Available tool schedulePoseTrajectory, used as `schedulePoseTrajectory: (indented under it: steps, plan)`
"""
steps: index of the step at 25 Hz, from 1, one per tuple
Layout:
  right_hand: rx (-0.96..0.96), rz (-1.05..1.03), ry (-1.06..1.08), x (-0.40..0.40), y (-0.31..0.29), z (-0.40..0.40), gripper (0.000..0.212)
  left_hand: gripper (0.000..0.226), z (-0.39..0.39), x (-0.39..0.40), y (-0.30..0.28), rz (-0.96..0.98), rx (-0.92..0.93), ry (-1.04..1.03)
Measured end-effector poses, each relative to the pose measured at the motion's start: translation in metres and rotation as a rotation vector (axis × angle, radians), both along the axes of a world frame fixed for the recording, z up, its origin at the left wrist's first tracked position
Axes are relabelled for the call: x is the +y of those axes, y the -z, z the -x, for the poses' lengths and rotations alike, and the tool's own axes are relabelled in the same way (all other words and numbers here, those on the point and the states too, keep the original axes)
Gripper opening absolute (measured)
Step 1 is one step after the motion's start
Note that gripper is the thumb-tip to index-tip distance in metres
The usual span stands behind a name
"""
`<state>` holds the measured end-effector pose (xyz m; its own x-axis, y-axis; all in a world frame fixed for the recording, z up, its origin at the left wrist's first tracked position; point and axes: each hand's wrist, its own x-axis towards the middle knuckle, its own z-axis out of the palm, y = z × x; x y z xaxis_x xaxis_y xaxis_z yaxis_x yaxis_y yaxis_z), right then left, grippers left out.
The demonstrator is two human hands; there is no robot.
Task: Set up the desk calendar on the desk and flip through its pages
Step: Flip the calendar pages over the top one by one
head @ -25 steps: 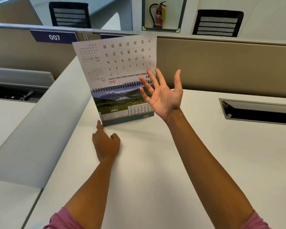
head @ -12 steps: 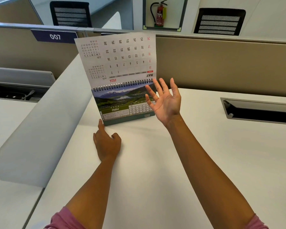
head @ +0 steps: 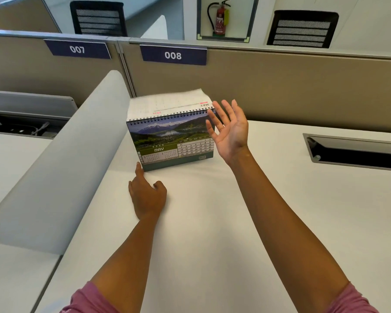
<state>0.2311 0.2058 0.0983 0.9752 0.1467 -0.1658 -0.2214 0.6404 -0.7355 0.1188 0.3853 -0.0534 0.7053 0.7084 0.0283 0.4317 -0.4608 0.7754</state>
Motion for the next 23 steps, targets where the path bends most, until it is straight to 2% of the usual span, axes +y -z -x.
schedulePoseTrajectory:
  steps: [2,5,10,15,23]
  plan:
    - [0.044,0.088,0.06,-0.004,0.02,0.002,0.046,0.077,0.0,0.001,0.001,0.0,0.009,0.009]
    - [0.08,0.357,0.083,-0.007,0.049,0.005,0.039,0.076,-0.001,0.001,0.002,-0.003,0.018,0.011]
    - [0.125,0.671,-0.03,-0.006,0.076,0.003,0.047,0.074,-0.002,0.001,0.003,-0.01,0.022,0.004]
    - [0.037,0.777,-0.15,-0.005,0.084,0.009,0.045,0.071,-0.001,0.001,0.004,-0.01,0.003,0.004]
    - [-0.013,0.903,-0.026,-0.005,0.089,0.018,0.045,0.071,-0.002,0.001,0.003,-0.01,0.014,-0.007]
